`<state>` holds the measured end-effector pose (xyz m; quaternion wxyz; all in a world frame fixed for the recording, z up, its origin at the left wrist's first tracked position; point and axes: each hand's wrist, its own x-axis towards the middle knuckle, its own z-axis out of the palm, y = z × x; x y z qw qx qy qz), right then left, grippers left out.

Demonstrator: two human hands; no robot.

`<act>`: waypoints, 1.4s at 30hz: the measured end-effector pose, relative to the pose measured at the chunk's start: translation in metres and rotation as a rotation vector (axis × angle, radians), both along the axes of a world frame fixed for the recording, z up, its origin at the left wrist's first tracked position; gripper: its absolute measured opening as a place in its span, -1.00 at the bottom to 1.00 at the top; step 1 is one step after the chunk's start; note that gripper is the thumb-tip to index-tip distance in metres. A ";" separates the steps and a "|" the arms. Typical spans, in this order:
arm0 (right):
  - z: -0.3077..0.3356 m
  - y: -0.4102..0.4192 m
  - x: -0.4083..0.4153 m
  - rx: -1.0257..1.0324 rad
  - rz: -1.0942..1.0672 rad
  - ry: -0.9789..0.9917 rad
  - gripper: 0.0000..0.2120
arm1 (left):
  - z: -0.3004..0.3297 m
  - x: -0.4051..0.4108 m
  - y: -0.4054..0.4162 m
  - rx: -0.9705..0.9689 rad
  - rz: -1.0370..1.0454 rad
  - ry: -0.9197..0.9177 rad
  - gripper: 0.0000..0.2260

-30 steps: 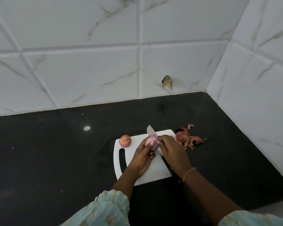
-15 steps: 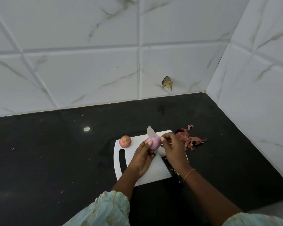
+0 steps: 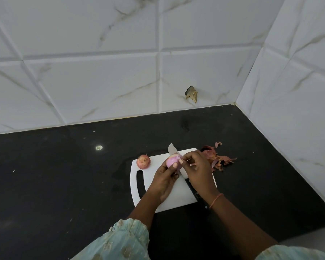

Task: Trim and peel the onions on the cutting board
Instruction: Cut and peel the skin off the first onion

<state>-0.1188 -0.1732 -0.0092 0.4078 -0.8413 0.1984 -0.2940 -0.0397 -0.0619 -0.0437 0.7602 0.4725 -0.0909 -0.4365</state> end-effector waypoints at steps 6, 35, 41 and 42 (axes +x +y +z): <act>-0.001 -0.004 -0.001 0.360 -0.123 0.006 -0.92 | -0.003 0.002 0.001 -0.039 -0.001 0.018 -0.59; 0.016 0.009 -0.001 0.823 -0.182 -0.285 -0.64 | -0.011 0.004 -0.005 0.035 0.006 0.064 -0.73; 0.006 0.018 0.003 0.640 -0.189 -0.298 -0.54 | -0.016 0.006 -0.005 0.078 0.007 0.071 -0.63; 0.004 0.019 0.002 0.592 -0.180 -0.282 -0.52 | -0.016 0.007 -0.006 0.078 -0.002 0.066 -0.63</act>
